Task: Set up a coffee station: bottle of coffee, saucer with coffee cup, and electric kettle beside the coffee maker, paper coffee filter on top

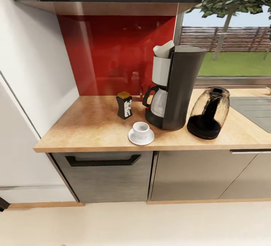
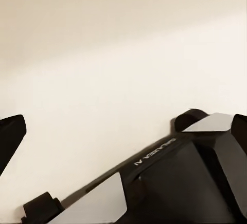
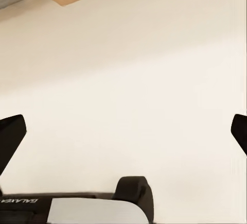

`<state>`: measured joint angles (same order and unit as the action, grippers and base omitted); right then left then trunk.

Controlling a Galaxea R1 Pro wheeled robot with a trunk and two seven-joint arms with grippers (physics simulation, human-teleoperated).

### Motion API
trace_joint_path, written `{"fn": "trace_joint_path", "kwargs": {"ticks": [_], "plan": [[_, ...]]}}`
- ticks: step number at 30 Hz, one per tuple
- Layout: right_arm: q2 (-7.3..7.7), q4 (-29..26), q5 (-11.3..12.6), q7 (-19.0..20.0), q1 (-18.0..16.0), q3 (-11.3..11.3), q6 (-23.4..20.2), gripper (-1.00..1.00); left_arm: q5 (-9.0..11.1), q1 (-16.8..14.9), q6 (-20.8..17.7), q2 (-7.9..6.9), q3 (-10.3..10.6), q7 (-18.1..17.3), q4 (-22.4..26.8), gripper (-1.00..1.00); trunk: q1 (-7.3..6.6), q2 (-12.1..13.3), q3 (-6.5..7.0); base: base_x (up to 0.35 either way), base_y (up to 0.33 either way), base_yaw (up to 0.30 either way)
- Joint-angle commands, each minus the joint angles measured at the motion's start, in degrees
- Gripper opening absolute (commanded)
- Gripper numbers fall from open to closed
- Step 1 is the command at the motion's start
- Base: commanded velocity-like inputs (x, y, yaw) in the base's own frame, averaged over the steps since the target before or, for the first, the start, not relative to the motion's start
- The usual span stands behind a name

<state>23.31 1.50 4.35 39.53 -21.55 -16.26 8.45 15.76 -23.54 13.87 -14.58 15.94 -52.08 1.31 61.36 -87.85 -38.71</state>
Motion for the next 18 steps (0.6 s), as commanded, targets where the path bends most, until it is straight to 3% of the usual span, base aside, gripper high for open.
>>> {"fn": "trace_joint_path", "kwargs": {"ticks": [1,2,4,6,9,14,18], "plan": [[-0.53,0.2,0.45,-1.99,-0.07,0.14,0.14,1.0,0.42,0.06,0.28,0.4,0.48,1.57,-0.02,1.0,0.0,-0.03,-0.05,0.0,0.0,0.0],[-1.68,0.43,0.45,-6.5,-0.07,0.12,0.13,1.0,0.42,0.19,0.28,1.28,0.47,4.77,-0.01,1.0,0.0,-0.03,-0.05,0.0,0.0,0.0],[-2.81,0.76,0.49,-11.06,-0.07,0.11,0.17,1.0,0.42,0.28,0.28,2.15,0.48,8.05,0.0,1.0,0.0,-0.03,-0.05,0.0,0.0,0.0],[-4.55,1.14,0.5,-19.81,-0.07,0.1,0.19,1.0,0.42,0.37,0.28,3.82,0.49,14.96,0.0,1.0,0.0,-0.03,-0.05,0.0,0.0,0.0],[-6.37,1.25,0.42,-26.95,-0.07,0.09,0.26,1.0,0.41,0.41,0.27,4.96,0.5,20.49,0.0,1.0,0.0,-0.03,-0.05,0.0,0.0,0.0],[-7.38,1.4,0.54,-33.1,-0.07,0.11,0.07,1.0,0.41,0.42,0.28,5.41,0.49,22.74,0.0,1.0,0.0,-0.03,-0.05,0.0,0.0,0.0],[-9.39,1.42,0.57,-34.57,-0.07,0.06,0.05,1.0,0.41,0.43,0.28,5.49,0.46,23.15,0.01,1.0,0.0,-0.03,-0.05,0.0,0.0,0.0]]}}
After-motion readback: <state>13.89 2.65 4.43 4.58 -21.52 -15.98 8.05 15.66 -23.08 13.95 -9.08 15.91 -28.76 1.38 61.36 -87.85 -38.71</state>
